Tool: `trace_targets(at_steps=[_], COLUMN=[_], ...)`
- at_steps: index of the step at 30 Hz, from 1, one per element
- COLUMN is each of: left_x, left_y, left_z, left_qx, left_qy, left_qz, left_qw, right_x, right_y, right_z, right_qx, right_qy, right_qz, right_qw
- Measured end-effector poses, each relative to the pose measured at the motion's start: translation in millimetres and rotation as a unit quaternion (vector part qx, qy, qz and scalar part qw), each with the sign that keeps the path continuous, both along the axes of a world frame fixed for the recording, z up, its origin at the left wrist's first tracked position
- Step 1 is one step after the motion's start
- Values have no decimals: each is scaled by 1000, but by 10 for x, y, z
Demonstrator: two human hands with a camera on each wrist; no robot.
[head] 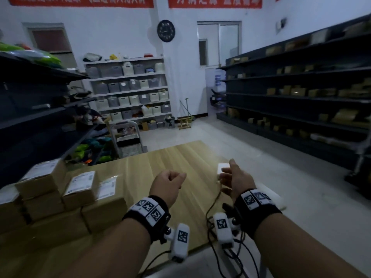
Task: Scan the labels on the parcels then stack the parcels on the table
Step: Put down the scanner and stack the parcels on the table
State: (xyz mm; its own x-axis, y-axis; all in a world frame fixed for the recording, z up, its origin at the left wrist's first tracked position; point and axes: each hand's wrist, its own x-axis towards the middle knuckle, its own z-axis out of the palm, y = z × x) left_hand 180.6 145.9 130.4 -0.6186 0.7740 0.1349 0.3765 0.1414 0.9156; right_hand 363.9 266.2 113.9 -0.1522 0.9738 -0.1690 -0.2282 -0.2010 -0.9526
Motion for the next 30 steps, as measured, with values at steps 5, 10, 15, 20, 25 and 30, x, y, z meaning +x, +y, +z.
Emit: trace_targets(at_steps=[5,10,15,20,25,30], left_x=[292,530,807,976,926,864], left_y=[469,872,1131,1262,1284,1229], left_z=[-225,-499,-785,-973,-1001,-1011], left_qx=[-23,-59,-123,-193,-218,-185], left_qy=[-21,-12,4,79,147,144], left_qz=[-48,-90,-146,-206,-222,-239], left_qw=[998,994,982,956,939,942], right_x=[440,625,640,584,598,551], right_y=[308,676,661,785,863,590], right_z=[-291,-711,-756,-987,-1169,-949], right_qx=[-33,-65,-121,-147,-192,-193], right_qy=[-24,-78,-89,-51,-6,62], right_qz=[-97,-135,-136,-140,-121,-53], right_qw=[994,986,979,978,974,978])
